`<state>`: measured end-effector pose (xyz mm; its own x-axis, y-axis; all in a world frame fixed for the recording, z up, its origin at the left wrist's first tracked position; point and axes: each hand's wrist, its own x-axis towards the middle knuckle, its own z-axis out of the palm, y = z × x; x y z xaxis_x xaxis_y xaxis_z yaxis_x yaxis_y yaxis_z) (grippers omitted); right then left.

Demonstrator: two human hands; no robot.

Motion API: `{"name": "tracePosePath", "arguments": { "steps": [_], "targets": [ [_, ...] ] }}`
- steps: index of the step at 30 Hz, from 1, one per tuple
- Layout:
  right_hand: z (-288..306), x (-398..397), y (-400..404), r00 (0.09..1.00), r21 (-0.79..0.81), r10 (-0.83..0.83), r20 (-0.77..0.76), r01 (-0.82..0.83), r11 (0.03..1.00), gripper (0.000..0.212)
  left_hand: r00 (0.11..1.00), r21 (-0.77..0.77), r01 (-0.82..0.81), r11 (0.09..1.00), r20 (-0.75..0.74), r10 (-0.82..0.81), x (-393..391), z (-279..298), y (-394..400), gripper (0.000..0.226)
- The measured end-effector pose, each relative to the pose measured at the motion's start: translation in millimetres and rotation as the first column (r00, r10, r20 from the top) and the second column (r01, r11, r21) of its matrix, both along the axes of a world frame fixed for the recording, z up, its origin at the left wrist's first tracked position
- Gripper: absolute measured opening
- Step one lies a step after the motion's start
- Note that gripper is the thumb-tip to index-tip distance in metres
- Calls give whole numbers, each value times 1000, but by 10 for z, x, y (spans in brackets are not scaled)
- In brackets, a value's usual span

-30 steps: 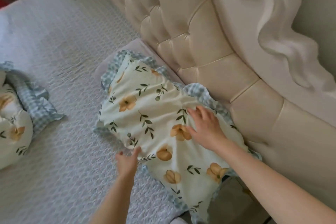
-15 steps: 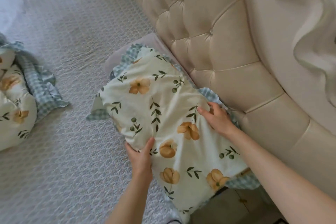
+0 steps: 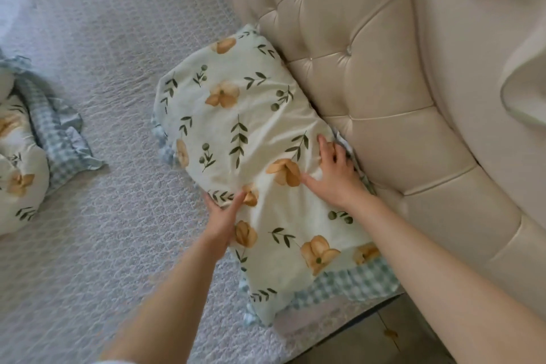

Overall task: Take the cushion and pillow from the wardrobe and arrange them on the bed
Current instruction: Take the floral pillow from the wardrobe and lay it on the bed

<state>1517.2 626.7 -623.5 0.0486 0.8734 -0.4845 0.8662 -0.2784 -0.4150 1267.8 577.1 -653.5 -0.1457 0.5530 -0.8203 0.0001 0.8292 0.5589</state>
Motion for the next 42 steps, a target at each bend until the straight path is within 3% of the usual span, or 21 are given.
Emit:
{"name": "tracePosePath", "arguments": {
  "steps": [5,12,21,25,28,34,42],
  "targets": [
    [-30,103,-18,999,27,36,-17,-36,999,98,997,14,55,998,50,-56,128,6,-459,145],
    [0,303,-445,996,117,6,-85,4,993,90,998,116,50,992,23,-53,235,0,-752,140],
    [73,462,-860,996,47,-55,-66,58,997,86,1000,43,10,999,-17,-9,244,192,-991,71],
    [276,323,-908,996,43,-86,-16,86,995,78,997,24,63,998,-38,-62,142,336,-1124,35],
    [494,112,-1058,1000,102,-16,14,15,995,69,995,17,93,996,-48,-92,9,482,-1280,44],
    [809,-611,-1701,981,142,171,-88,-158,977,54,991,126,80,989,-117,-66,-411,872,-1820,46],
    [1096,-1867,-2824,858,166,471,-203,-444,880,43,947,317,-63,947,-282,157,-1317,1337,-3238,21]
  ]
}}
